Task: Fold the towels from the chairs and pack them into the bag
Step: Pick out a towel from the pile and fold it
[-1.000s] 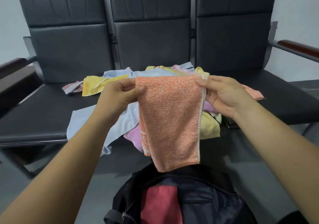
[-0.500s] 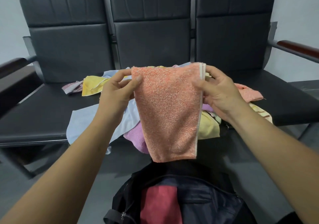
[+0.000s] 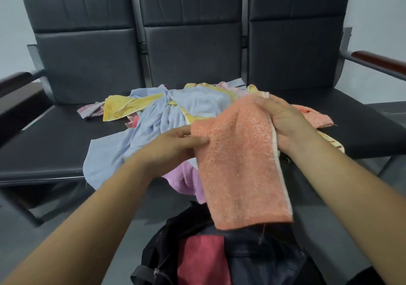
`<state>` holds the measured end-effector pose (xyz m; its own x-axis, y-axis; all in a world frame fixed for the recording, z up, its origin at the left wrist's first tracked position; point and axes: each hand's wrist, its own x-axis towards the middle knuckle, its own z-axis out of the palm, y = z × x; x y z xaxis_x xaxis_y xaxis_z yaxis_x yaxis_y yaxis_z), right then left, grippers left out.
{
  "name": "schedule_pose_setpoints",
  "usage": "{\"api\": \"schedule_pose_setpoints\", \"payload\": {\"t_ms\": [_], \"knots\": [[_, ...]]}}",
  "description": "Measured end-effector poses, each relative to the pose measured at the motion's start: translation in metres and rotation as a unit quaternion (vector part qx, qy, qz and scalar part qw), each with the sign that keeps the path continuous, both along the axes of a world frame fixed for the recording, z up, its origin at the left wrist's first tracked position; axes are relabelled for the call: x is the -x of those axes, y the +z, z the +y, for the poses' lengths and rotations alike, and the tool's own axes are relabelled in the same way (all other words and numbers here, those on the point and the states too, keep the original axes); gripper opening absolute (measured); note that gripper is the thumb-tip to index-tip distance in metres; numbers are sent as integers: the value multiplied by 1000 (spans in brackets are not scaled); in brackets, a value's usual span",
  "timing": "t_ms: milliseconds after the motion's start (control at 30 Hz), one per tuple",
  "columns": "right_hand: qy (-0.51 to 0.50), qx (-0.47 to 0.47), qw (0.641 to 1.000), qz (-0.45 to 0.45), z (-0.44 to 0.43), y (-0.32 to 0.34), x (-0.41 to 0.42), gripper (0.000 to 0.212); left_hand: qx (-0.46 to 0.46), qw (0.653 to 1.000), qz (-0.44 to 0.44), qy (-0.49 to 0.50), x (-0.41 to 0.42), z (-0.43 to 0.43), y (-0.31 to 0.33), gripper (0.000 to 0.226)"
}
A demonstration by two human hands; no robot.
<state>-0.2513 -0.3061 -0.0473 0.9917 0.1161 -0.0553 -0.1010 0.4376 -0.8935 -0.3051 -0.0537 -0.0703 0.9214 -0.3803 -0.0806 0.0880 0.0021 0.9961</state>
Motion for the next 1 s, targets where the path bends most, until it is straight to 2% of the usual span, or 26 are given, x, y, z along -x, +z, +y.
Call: {"api": "schedule_pose_setpoints", "payload": {"t_ms": [67, 100, 233, 400, 500, 600, 667, 733, 833, 900, 1000], "knots": [[28, -72, 997, 17, -7, -4, -5, 68, 73, 997, 0, 38, 1, -7, 6, 36], [55, -77, 995, 13, -9, -3, -4, 64, 100, 993, 3, 62, 1, -9, 9, 36], [213, 48, 976, 14, -8, -15, 7, 52, 189, 973, 9, 135, 0, -11, 15, 35], [186, 75, 980, 9, 5, -31, 11, 64, 224, 958, 34, 177, -4, -3, 15, 32], [134, 48, 990, -8, 8, -25, 8, 57, 175, 973, 8, 147, -7, 7, 16, 47], [65, 44, 997, -21, 1, -19, 4, 44, 37, 991, -34, 121, -9, 18, 15, 62], [33, 75, 996, -46, -4, -16, 5, 42, -28, 988, -52, 141, -11, 20, 13, 54], [15, 101, 993, -59, -6, -15, 5, 39, -45, 980, -58, 185, -12, 19, 10, 43], [0, 124, 990, -63, -2, -13, 7, 35, -100, 958, -120, 239, -12, 17, 9, 42], [8, 110, 992, -68, -1, -10, 9, 38, -131, 950, -166, 229, -13, 17, 10, 44], [74, 103, 988, -84, -3, -8, 12, 58, -183, 942, -195, 204, -16, 22, 10, 56]]}}
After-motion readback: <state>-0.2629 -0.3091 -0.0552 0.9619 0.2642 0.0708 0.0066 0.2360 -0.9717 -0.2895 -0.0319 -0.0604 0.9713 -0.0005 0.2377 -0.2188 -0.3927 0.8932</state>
